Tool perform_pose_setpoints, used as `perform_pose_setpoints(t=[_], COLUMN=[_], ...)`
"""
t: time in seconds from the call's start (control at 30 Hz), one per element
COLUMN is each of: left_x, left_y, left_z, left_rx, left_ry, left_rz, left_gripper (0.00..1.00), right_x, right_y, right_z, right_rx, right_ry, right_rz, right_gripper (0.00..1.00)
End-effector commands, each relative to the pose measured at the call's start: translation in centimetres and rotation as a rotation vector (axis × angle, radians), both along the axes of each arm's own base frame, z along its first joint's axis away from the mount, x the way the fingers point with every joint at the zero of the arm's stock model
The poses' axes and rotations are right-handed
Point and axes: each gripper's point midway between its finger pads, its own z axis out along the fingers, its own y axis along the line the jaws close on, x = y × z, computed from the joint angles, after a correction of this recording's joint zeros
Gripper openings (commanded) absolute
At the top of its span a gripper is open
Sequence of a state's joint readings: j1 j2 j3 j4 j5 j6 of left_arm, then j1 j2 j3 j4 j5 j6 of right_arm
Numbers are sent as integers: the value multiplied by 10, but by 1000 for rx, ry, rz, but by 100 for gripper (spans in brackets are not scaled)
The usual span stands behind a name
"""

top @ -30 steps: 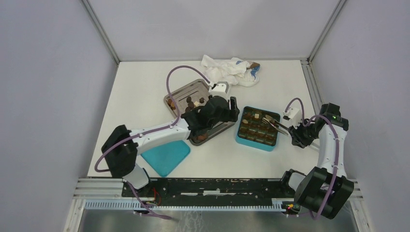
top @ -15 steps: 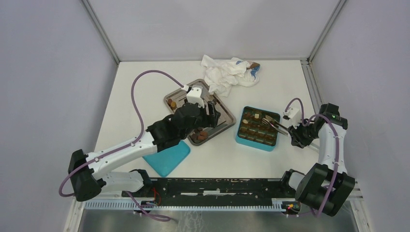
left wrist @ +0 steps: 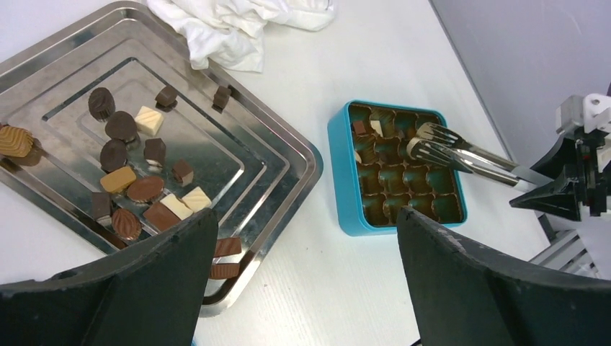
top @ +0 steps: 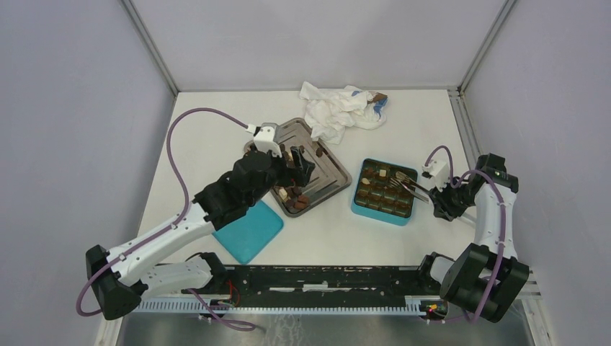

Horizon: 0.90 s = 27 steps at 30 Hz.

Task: Pack the chocolate
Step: Place the fake chocolate in the packing box.

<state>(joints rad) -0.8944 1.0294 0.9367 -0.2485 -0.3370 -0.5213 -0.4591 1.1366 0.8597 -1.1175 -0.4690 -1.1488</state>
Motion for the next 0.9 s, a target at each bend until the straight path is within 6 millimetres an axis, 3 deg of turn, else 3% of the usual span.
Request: perform_pose_setpoints(t=[0.0, 0.27, 0.4, 0.53, 0.63, 0.73, 0.87], left_x=[0, 0, 4, 24, 39, 53, 61], left_y=[7, 19, 23, 38, 58, 90, 133], left_z=[13, 14, 15, 12, 17, 19, -3], left_rx=[-3, 43, 56, 15, -33, 86, 268], left_ry=[-26, -40, -45, 4, 36, -2, -7], left_rz=[-31, -15, -25, -44, -58, 21, 191], left_gripper=[99, 99, 100, 100, 100, 100, 100], right_x=[11, 14, 24, 41, 58, 75, 97], right_y=[0, 3, 18, 47, 74, 99, 138], right_z=[17, 23, 45, 71, 84, 93, 98], right_rx=[7, 22, 80, 149, 156, 161, 146], right_ry=[-55, -76, -143, -217, -264, -304, -303], right_rz=[4, 11, 69, 156, 224, 274, 351], right_gripper=[43, 43, 43, 42, 43, 43, 43])
